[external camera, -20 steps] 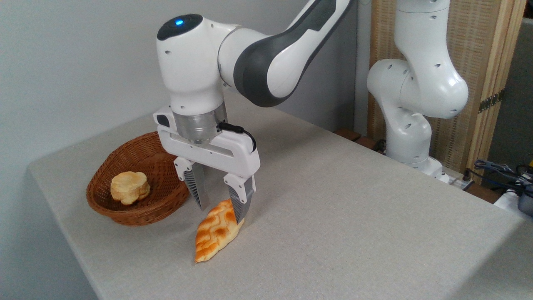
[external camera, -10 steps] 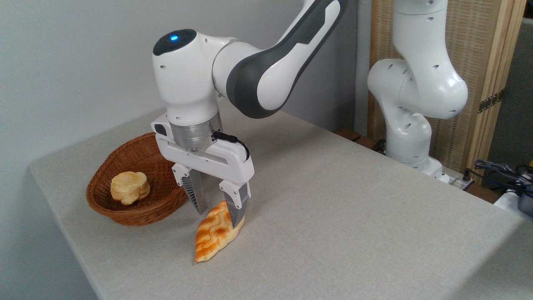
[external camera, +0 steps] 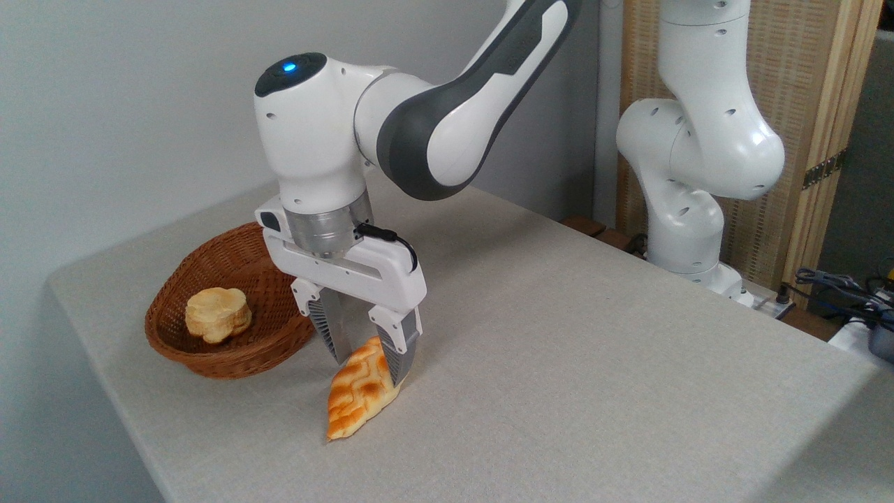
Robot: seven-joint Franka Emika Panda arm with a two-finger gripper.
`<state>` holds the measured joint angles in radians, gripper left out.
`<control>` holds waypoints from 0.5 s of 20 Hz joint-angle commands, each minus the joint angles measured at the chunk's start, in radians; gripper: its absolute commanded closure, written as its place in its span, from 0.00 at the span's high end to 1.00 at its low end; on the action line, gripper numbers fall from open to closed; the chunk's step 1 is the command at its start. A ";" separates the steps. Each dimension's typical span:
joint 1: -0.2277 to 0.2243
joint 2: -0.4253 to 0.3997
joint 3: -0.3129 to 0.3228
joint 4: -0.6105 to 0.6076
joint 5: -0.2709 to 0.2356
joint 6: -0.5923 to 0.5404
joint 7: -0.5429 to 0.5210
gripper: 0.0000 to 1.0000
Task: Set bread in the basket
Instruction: 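Close the gripper on the end of the braided roll, then lift the braided roll and carry it over the wicker basket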
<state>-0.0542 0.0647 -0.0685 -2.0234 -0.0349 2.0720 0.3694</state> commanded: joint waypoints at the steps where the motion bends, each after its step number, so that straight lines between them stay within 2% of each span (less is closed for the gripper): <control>1: -0.007 0.001 0.007 -0.004 0.017 0.010 0.000 0.51; 10: -0.009 -0.014 0.006 0.005 0.017 0.008 0.000 0.49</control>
<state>-0.0548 0.0680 -0.0685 -2.0229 -0.0346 2.0720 0.3695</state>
